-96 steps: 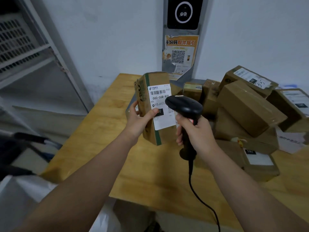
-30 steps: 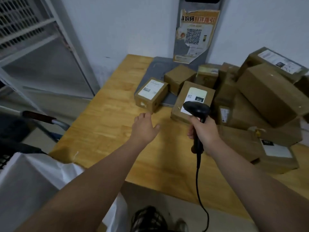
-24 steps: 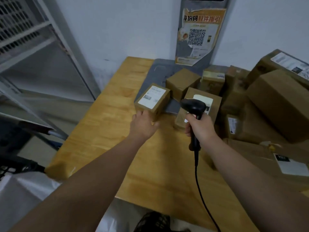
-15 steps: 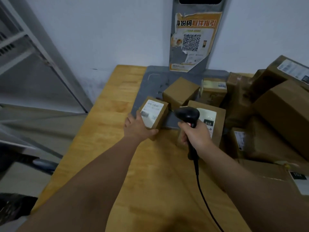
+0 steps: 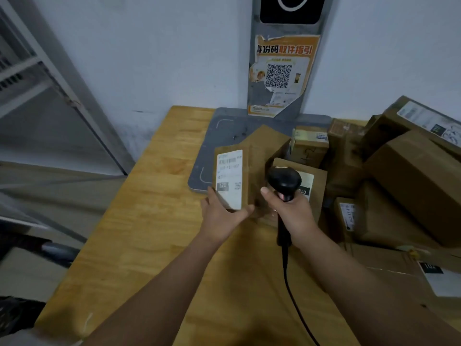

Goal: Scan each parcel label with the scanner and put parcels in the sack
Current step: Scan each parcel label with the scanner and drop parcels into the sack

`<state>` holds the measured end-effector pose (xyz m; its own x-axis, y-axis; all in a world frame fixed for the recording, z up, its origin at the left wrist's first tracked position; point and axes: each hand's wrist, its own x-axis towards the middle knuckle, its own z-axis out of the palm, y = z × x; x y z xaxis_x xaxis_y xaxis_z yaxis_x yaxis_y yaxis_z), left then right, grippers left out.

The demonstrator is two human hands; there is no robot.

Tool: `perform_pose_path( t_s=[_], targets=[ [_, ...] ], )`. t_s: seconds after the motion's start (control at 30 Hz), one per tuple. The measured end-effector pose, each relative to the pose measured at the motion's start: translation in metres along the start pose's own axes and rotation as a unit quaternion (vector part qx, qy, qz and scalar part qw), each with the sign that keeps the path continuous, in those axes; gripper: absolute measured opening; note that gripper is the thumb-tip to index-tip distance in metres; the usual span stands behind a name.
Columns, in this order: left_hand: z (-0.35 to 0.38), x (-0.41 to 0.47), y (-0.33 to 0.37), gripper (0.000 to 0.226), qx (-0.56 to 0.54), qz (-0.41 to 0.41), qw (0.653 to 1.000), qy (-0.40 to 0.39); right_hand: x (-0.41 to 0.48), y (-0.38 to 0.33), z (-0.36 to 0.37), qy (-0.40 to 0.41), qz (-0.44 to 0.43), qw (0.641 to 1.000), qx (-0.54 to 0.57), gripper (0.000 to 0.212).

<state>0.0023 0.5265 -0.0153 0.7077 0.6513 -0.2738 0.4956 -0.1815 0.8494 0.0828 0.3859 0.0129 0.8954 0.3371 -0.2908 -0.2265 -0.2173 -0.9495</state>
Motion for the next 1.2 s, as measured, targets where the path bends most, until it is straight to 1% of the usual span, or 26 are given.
perform_pose_path(
  t_s=[0.07, 0.17, 0.2, 0.23, 0.3, 0.33, 0.4, 0.43, 0.47, 0.5, 0.53, 0.6, 0.67, 0.7, 0.8, 0.87, 0.93, 1.0, 1.1, 1.2],
  targets=[
    [0.01, -0.018, 0.005, 0.123, -0.012, 0.014, 1.0, -0.015, -0.008, 0.0, -0.005, -0.023, -0.011, 1.0, 0.01, 0.061],
    [0.018, -0.041, 0.01, 0.117, -0.053, 0.059, 0.997, -0.023, -0.019, 0.004, -0.017, -0.036, -0.043, 0.998, 0.036, 0.062],
    [0.018, -0.048, 0.012, 0.108, -0.081, 0.066, 0.994, -0.031, -0.022, 0.005, -0.023, -0.034, -0.045, 0.997, 0.044, 0.062],
    [0.016, -0.055, 0.015, 0.094, -0.114, 0.062, 0.991, -0.045, -0.026, 0.006, -0.031, -0.033, -0.042, 0.997, 0.051, 0.063],
    [0.011, -0.064, 0.022, 0.059, -0.177, 0.022, 0.981, -0.082, -0.033, 0.008, -0.047, -0.045, -0.025, 0.997, 0.065, 0.061],
    [0.008, -0.066, 0.023, 0.048, -0.206, -0.008, 0.974, -0.091, -0.037, 0.008, -0.056, -0.06, -0.013, 0.996, 0.071, 0.059],
    [0.005, -0.068, 0.023, 0.034, -0.257, -0.052, 0.958, -0.115, -0.046, 0.01, -0.07, -0.095, -0.003, 0.993, 0.068, 0.054],
    [0.004, -0.073, 0.023, 0.029, -0.269, -0.066, 0.951, -0.136, -0.052, 0.011, -0.077, -0.107, -0.005, 0.992, 0.061, 0.056],
    [0.004, -0.078, 0.022, 0.027, -0.268, -0.076, 0.948, -0.157, -0.057, 0.012, -0.082, -0.113, -0.004, 0.992, 0.056, 0.065],
    [0.006, -0.083, 0.021, 0.026, -0.259, -0.081, 0.947, -0.171, -0.061, 0.013, -0.087, -0.114, 0.0, 0.992, 0.052, 0.073],
    [0.007, -0.089, 0.019, 0.026, -0.249, -0.079, 0.949, -0.175, -0.066, 0.014, -0.092, -0.113, 0.001, 0.993, 0.045, 0.077],
    [0.011, -0.1, 0.018, 0.031, -0.241, -0.068, 0.956, -0.154, -0.074, 0.015, -0.099, -0.099, -0.008, 0.995, 0.027, 0.069],
    [0.018, -0.108, 0.015, 0.04, -0.22, -0.054, 0.967, -0.112, -0.082, 0.015, -0.105, -0.071, -0.011, 0.997, 0.009, 0.058],
    [0.021, -0.111, 0.014, 0.042, -0.208, -0.049, 0.973, -0.092, -0.086, 0.014, -0.108, -0.063, -0.01, 0.998, 0.009, 0.048],
    [0.027, -0.118, 0.007, 0.051, -0.19, -0.045, 0.98, -0.046, -0.1, 0.009, -0.117, -0.081, -0.015, 0.997, 0.011, 0.012],
    [0.03, -0.119, 0.003, 0.057, -0.186, -0.052, 0.981, -0.029, -0.107, 0.009, -0.12, -0.094, -0.043, 0.994, -0.045, 0.004],
    [0.033, -0.119, -0.001, 0.058, -0.185, -0.057, 0.981, -0.008, -0.114, 0.009, -0.119, -0.099, -0.076, 0.988, -0.095, 0.009],
    [0.036, -0.118, -0.005, 0.063, -0.182, -0.061, 0.981, 0.012, -0.12, 0.011, -0.117, -0.101, -0.092, 0.984, -0.111, 0.017],
    [0.04, -0.117, -0.011, 0.071, -0.182, -0.063, 0.981, 0.022, -0.127, 0.014, -0.117, -0.119, -0.093, 0.982, -0.109, 0.02],
    [0.041, -0.114, -0.016, 0.07, -0.179, -0.064, 0.981, 0.025, -0.132, 0.014, -0.119, -0.13, -0.089, 0.983, -0.094, 0.027]
  ],
)
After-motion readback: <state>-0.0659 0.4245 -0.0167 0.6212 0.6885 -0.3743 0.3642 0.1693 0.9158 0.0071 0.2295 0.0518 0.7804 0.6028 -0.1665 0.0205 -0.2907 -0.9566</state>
